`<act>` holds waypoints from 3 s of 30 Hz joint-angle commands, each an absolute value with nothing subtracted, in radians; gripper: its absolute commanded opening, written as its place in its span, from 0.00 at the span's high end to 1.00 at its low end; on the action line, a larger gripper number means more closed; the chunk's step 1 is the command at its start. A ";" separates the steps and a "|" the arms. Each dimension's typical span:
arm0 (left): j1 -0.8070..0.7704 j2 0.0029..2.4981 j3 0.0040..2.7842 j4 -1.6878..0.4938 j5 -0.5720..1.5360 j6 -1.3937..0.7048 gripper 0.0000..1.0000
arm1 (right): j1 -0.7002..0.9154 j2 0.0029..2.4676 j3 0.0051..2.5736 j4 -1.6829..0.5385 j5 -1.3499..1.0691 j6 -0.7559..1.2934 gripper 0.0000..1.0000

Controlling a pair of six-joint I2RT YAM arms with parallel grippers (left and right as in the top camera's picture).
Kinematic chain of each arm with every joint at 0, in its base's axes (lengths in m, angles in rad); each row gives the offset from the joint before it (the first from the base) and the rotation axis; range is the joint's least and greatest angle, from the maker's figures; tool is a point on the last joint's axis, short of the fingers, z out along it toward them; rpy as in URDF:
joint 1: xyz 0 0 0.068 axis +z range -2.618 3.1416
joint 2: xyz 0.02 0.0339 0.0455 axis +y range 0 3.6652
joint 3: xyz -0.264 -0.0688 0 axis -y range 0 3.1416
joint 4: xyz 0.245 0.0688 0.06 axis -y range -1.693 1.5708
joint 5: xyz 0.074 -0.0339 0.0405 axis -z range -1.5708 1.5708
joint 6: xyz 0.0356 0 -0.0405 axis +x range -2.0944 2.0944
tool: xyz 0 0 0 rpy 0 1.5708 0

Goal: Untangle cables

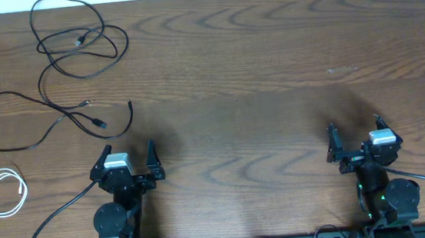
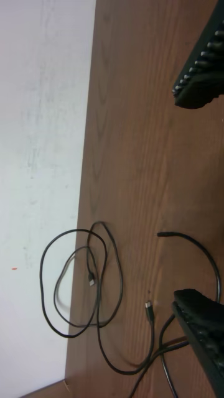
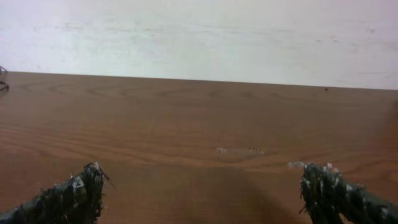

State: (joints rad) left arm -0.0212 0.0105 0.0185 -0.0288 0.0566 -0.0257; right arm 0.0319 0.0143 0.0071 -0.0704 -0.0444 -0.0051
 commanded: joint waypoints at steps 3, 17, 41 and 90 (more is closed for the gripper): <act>-0.016 0.004 0.004 -0.068 0.055 -0.023 0.02 | 0.027 0.005 0.006 -0.075 -0.029 -0.016 0.01; -0.016 0.004 0.004 -0.068 0.055 -0.023 0.02 | 0.027 0.005 0.006 -0.075 -0.029 -0.016 0.01; -0.016 0.004 0.004 -0.068 0.055 -0.023 0.02 | 0.027 0.005 0.006 -0.075 -0.029 -0.016 0.01; -0.016 0.004 0.004 -0.068 0.055 -0.023 0.02 | 0.027 0.005 0.006 -0.075 -0.029 -0.016 0.01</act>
State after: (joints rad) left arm -0.0212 0.0105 0.0185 -0.0288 0.0566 -0.0257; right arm 0.0319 0.0143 0.0071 -0.0700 -0.0448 -0.0055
